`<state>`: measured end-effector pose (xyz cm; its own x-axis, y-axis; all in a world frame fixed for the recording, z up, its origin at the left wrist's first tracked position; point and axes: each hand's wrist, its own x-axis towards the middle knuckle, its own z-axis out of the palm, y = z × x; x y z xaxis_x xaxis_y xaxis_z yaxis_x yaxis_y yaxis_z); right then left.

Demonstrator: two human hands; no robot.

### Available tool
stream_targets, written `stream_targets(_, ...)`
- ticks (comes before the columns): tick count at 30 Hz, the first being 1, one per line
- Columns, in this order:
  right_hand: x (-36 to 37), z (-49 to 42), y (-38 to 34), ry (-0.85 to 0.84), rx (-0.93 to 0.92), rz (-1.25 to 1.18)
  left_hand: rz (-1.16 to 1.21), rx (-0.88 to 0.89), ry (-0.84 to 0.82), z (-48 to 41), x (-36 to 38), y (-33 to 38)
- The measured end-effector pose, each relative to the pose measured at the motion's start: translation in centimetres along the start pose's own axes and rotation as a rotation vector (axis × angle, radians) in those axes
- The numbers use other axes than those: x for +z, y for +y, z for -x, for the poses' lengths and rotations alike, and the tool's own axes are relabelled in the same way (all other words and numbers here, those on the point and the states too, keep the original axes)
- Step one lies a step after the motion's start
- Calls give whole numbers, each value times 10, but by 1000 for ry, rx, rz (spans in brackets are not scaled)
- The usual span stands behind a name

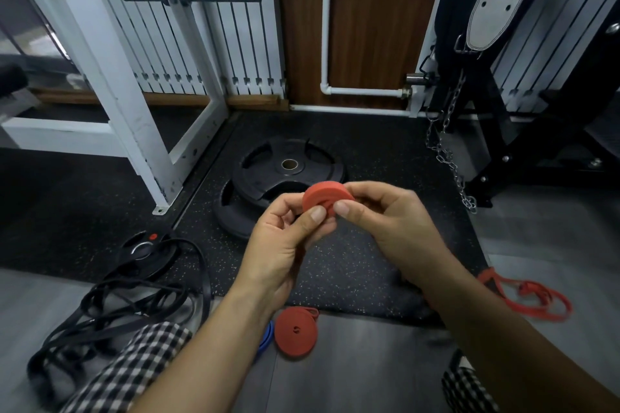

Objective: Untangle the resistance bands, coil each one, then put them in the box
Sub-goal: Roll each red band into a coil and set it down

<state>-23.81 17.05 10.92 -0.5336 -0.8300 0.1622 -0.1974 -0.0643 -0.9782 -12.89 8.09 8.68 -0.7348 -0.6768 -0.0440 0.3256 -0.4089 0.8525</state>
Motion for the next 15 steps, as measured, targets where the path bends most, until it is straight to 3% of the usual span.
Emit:
stream_targets(3, -8, -1, -14, 1, -149, 375, -118, 9, -81, -1, -2, 11)
stream_targets(7, -13, 0, -2, -130, -147, 710, -831, 203, -164, -6, -17, 20)
stream_targets(12, -11, 1, 6, -166, -53, 636, -859, 167, -204, -6, -19, 20)
stream_targets(15, -10, 1, 5, -191, 19, 525, -1081, 301, -225, -5, -21, 18)
